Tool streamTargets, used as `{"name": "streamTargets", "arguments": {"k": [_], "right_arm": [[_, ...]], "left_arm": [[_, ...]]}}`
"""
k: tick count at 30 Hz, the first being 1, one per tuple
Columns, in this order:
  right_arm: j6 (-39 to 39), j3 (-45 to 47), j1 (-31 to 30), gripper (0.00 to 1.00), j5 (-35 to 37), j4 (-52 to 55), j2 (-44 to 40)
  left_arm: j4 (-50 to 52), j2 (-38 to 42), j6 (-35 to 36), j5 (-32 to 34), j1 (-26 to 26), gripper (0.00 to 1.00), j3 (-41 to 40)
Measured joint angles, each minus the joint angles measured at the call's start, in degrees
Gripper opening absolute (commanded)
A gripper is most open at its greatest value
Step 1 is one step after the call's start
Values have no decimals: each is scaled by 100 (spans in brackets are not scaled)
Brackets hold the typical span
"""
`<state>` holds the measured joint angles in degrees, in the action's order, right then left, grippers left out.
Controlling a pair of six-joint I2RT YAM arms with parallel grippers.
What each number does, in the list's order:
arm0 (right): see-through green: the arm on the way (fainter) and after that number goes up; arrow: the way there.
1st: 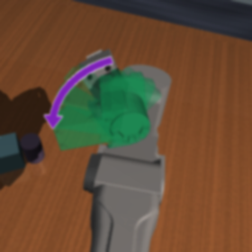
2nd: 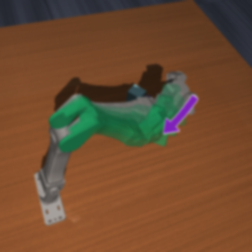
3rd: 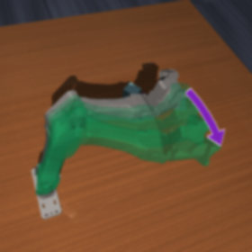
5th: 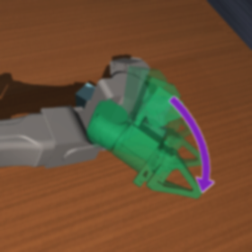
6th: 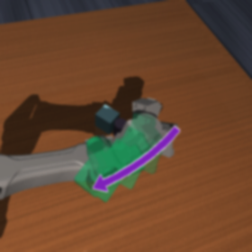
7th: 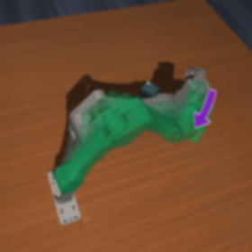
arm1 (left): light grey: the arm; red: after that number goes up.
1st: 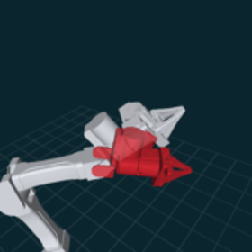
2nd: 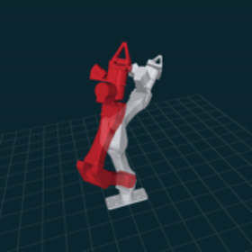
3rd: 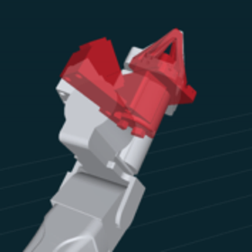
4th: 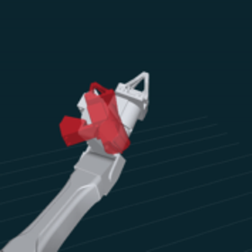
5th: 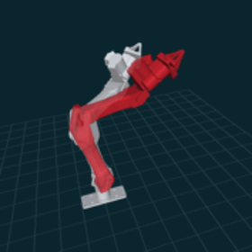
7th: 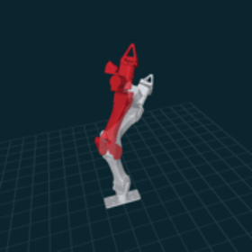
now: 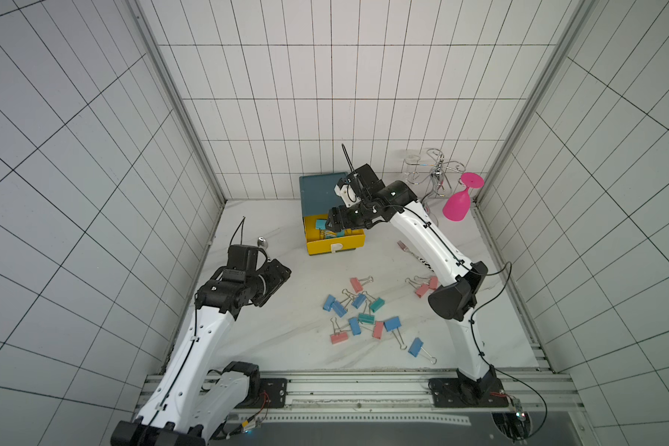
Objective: Put the binder clips in the drawer according to color
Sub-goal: Place the binder clip in the drawer, then pick up the binder clip at the center of the board.
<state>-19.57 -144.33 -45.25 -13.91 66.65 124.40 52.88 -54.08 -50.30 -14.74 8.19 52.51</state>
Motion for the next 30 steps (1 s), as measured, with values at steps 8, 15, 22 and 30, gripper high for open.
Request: {"name": "streamTargets", "arguments": {"k": [8, 15, 22, 30], "right_arm": [[133, 2636, 0, 72, 444, -575, -2041], [26, 5864, 0, 78, 566, -1342, -3891], [-37, 7901, 0, 79, 527, -1825, -3646], [142, 8124, 0, 79, 472, -2197, -2905]], "left_arm": [[125, 87, -17, -83, 0, 80, -9], [157, 404, -229, -92, 212, 80, -431], [216, 688, -597, 105, 780, 80, -640], [225, 815, -837, 297, 929, 80, -660]]}}
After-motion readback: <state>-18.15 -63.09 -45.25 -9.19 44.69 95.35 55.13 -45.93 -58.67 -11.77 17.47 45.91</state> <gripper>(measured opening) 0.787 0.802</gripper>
